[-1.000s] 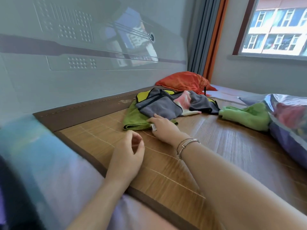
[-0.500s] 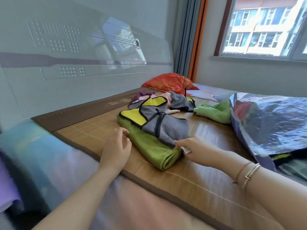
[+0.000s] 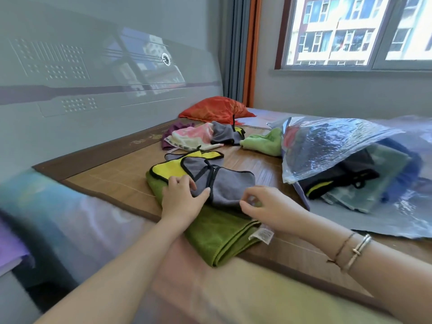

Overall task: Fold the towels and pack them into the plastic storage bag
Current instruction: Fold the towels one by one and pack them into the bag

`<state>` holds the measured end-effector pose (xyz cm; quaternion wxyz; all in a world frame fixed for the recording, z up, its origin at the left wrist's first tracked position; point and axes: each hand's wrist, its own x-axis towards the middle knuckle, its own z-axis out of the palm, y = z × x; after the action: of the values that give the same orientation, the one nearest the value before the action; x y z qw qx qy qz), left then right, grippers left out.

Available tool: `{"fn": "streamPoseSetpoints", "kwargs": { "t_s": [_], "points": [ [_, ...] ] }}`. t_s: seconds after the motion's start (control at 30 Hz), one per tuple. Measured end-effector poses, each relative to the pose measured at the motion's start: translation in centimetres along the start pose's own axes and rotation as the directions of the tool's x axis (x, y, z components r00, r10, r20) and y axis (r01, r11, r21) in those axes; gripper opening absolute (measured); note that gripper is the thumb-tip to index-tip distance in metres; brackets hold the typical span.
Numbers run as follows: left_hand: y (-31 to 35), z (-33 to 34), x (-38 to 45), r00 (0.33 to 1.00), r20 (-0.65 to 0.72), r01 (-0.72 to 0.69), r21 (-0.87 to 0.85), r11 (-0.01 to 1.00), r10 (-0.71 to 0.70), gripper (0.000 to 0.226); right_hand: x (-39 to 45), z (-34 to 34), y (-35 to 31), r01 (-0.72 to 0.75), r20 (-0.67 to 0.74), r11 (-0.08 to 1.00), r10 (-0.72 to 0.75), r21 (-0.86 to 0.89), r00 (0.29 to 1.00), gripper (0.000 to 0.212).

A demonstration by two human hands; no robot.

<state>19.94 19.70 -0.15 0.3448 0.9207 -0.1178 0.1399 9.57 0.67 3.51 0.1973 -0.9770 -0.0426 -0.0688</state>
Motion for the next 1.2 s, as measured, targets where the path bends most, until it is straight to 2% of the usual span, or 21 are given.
{"fn": "streamPoseSetpoints", "kwargs": {
  "t_s": [0.07,0.17,0.2,0.3,0.37,0.43,0.57,0.63,0.73,0.83,0.9,0.97,1.07,1.13,1.2],
  "points": [
    [1.0,0.1,0.0,0.989,0.115,0.082,0.118,0.990,-0.095,0.049,0.4,0.9,-0.1,0.055,-0.051,0.988,-0.063,-0.146,0.997,0.030],
    [1.6,1.0,1.2,0.937,0.293,0.141,0.189,0.972,-0.192,0.067,1.2,2.0,-0.7,0.065,-0.049,0.983,-0.074,-0.173,0.996,0.034],
    [1.9,1.2,1.7,0.934,0.305,0.142,0.165,0.976,-0.188,0.062,1.6,2.3,-0.8,0.045,-0.069,0.989,-0.055,-0.140,0.996,0.034],
    [3.2,0.7,3.1,0.964,0.241,0.101,0.063,0.993,-0.114,0.024,2.5,3.0,-1.2,-0.026,-0.141,1.000,0.023,-0.015,0.990,0.031],
    [4.2,-0.5,4.1,0.985,0.155,0.078,-0.025,0.997,-0.073,0.019,3.0,3.2,-1.1,-0.046,-0.185,0.999,0.046,0.007,0.982,0.030],
    [4.1,-1.5,5.4,0.990,0.105,0.108,-0.089,0.990,-0.098,0.012,3.4,3.2,-1.0,-0.050,-0.192,0.999,0.045,-0.018,0.980,0.031],
    [1.1,-1.7,5.9,0.938,0.249,0.248,0.004,0.969,-0.241,0.026,3.9,3.9,-1.1,-0.054,-0.125,0.997,0.046,-0.057,0.991,0.029],
    [-0.1,-1.1,5.0,0.931,0.246,0.272,0.021,0.962,-0.269,0.031,3.9,4.5,-1.1,-0.048,-0.084,0.996,0.042,-0.079,0.996,0.029],
    [-0.5,-0.7,4.8,0.934,0.226,0.300,-0.076,0.951,-0.277,0.029,3.7,4.5,-0.7,-0.018,-0.065,0.999,0.015,-0.044,0.998,0.026],
    [0.4,-1.0,4.7,0.892,0.308,0.413,-0.263,0.872,-0.330,0.038,3.1,3.5,-0.3,0.017,-0.009,1.000,-0.017,0.012,1.000,0.025],
    [1.8,-1.4,4.2,0.909,0.311,0.379,-0.340,0.861,-0.277,0.024,2.3,2.6,-0.2,0.023,0.024,0.999,-0.024,0.033,0.999,0.029],
    [4.1,-2.2,3.4,0.948,0.271,0.276,-0.432,0.859,-0.168,0.009,1.3,1.6,-0.2,0.007,0.013,0.995,-0.008,0.102,1.000,0.034],
    [8.2,-4.1,1.8,0.976,0.216,0.131,-0.612,0.780,0.006,0.008,-0.4,-0.8,-0.6,0.018,-0.186,0.962,0.034,0.271,0.982,0.045],
    [10.8,-5.7,0.5,0.959,0.258,0.117,-0.739,0.663,0.119,0.011,-1.6,-3.2,-0.9,0.093,-0.355,0.931,0.041,0.353,0.934,0.056],
    [13.0,-7.5,-1.0,0.924,0.317,0.120,-0.769,0.628,0.212,0.015,-3.3,-6.0,-1.1,0.175,-0.436,0.898,0.020,0.404,0.900,0.071]
  ]
}}
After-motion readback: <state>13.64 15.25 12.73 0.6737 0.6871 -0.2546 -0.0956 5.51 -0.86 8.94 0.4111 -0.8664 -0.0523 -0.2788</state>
